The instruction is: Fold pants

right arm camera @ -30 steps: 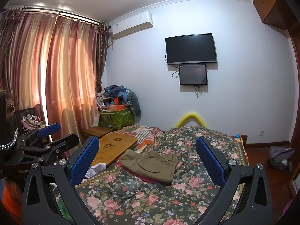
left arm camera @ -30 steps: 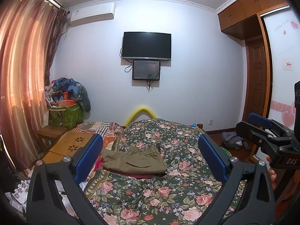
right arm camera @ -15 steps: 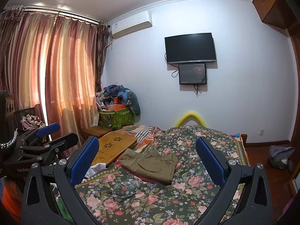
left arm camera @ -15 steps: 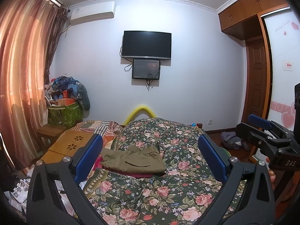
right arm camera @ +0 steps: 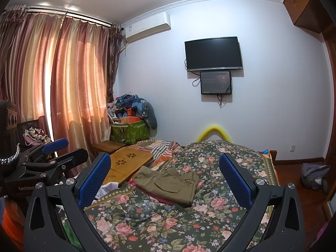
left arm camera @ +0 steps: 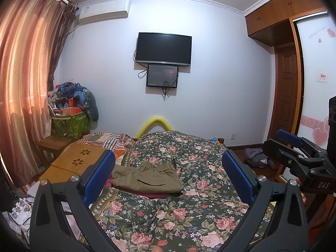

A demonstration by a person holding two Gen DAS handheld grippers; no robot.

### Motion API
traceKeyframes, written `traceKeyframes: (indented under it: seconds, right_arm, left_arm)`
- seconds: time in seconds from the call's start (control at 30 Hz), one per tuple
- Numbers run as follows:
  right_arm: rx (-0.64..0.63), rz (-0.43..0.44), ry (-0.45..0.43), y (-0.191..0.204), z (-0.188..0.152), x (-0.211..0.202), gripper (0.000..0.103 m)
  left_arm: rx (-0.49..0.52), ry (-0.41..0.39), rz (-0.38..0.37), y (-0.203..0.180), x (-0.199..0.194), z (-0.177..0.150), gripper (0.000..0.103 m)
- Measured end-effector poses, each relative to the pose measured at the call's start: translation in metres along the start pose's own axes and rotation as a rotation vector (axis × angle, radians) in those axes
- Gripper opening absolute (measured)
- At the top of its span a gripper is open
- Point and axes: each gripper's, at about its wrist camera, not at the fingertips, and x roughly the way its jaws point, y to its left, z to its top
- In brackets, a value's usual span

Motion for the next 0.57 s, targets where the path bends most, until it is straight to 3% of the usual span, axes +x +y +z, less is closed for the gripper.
traceKeyframes:
  seconds: [0.57]
  right_arm:
    - [0.002, 0.0, 0.002, 0.0015, -0.0003, 0.0017, 0.103]
  left_arm:
    - [-0.003, 0.011, 0.0, -0.0027, 0.0014, -0.0015, 0.103]
